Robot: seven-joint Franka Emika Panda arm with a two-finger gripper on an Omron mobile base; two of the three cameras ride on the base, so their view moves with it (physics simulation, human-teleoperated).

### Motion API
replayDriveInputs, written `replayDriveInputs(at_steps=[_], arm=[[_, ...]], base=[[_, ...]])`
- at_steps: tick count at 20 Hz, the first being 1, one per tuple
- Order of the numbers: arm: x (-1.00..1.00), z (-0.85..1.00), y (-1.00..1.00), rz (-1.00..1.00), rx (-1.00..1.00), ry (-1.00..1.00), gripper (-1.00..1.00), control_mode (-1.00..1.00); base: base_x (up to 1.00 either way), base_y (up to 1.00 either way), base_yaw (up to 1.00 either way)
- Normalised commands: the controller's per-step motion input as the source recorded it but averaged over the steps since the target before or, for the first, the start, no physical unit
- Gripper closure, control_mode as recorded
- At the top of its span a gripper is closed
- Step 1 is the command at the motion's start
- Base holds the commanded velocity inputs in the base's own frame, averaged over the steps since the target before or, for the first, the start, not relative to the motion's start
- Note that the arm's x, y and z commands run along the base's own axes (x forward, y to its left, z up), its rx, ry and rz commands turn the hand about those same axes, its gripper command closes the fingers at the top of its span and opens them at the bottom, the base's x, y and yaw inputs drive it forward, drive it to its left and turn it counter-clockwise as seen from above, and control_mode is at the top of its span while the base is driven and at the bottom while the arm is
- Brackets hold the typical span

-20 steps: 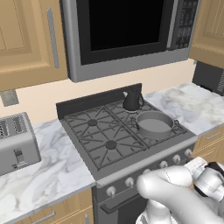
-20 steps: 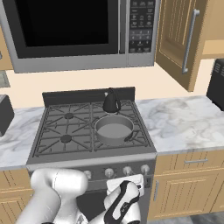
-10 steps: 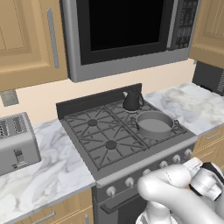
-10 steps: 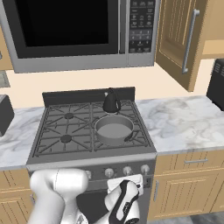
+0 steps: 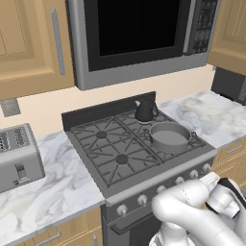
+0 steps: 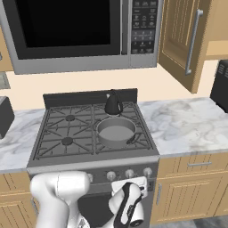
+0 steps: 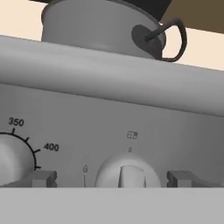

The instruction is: Pick the kettle from the cabinet and place it on a stove burner. Then pick the pot from the counter and place it on another stove burner. Finally, turn both burners on.

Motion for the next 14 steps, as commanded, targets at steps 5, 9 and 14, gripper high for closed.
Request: replayDriveInputs(at_steps=[5, 9, 14], arm=[[0.14, -0.14, -0.11, 0.00, 0.00, 0.00, -1.00, -1.00], [0.18, -0.13, -0.01, 0.00, 0.00, 0.00, -1.00, -1.00], [0.16, -0.05, 0.00, 0.00, 0.00, 0.00, -1.00, -1.00]], base=[[0.00, 0.00, 0.00], [0.00, 0.00, 0.00], [0.00, 0.00, 0.00]])
